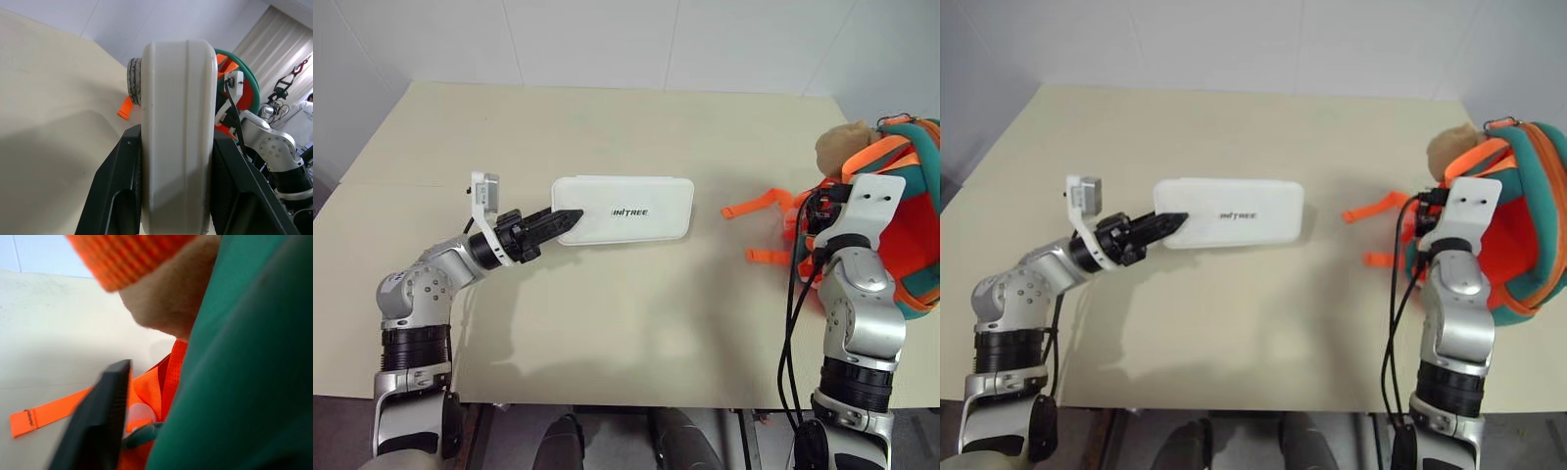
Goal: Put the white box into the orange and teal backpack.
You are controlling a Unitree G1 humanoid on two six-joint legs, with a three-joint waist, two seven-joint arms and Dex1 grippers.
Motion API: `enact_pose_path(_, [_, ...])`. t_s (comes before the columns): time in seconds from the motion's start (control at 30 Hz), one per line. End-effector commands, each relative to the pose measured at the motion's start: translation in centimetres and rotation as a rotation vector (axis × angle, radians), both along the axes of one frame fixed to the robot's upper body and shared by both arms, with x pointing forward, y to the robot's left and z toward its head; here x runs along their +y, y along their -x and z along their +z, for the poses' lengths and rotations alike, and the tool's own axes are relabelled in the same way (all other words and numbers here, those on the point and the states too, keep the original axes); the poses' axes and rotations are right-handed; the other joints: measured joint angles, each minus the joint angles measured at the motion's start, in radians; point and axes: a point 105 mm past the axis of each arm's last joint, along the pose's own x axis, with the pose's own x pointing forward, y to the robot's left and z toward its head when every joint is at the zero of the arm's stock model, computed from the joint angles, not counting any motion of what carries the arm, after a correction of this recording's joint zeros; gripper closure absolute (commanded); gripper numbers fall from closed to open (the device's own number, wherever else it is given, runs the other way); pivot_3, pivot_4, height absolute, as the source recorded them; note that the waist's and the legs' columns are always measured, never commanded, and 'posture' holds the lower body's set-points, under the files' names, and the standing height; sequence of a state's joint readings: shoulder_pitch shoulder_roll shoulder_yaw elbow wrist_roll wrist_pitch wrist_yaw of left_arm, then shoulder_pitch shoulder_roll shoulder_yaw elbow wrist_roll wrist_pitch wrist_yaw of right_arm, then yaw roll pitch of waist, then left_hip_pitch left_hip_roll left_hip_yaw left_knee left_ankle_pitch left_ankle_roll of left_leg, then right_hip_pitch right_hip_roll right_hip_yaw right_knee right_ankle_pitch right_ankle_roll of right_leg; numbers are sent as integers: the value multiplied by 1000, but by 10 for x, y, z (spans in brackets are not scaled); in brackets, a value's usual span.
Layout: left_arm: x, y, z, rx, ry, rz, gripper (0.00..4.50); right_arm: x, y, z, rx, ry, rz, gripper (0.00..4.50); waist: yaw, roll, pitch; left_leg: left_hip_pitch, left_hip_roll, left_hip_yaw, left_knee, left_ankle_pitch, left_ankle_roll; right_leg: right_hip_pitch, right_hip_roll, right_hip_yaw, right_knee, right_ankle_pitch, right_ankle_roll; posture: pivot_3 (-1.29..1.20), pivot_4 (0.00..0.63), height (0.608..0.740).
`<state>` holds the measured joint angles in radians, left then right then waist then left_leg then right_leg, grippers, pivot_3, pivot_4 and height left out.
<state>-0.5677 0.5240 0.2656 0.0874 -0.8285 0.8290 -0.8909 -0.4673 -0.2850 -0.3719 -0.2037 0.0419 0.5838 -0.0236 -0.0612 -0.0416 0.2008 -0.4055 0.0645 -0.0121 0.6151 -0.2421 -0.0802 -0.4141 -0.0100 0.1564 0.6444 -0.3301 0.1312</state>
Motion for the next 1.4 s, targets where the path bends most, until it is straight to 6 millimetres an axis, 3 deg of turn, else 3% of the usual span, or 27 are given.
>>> enact_pose_path(0.03, [4,8,14,-70,27,11,3163,-12,3,13,-44,4,-35,3224,0,0,0,0,0,0,0,0,0,0,0,0,0,0,0,0,150,740])
enact_pose_path(0.17, [6,9,13,-72,29,24,3163,-14,2,14,-39,-12,-28,4470,0,0,0,0,0,0,1,0,0,0,0,0,1,0,0,0,150,740])
enact_pose_path(0.27, [7,8,13,-74,27,34,3163,-13,0,22,-61,-12,4,4500,-1,0,0,0,0,0,1,1,0,0,0,0,1,0,1,0,150,740])
enact_pose_path(0.43, [12,2,14,-82,17,58,3163,10,-2,37,-114,-35,213,4500,-2,0,0,0,0,0,1,1,0,0,0,0,1,0,1,0,150,740])
enact_pose_path(0.63, [14,-5,17,-94,8,73,3163,43,11,46,-114,9,484,4500,-2,0,0,0,0,0,1,1,0,0,0,0,1,0,1,0,150,740])
enact_pose_path(0.87, [16,-13,21,-107,-1,94,3163,69,23,56,-103,60,662,4500,-1,0,0,0,0,0,1,1,0,0,0,0,1,0,1,0,150,740])
enact_pose_path(1.17, [23,-23,26,-126,-15,127,3163,122,56,66,-51,106,1021,4500,-1,0,0,0,0,0,1,1,0,0,0,0,1,0,1,0,150,740])
enact_pose_path(1.4, [32,-27,31,-145,-24,161,3163,159,84,86,-45,158,1271,4500,-5,0,0,0,0,0,1,1,0,0,0,0,1,0,1,0,150,740])
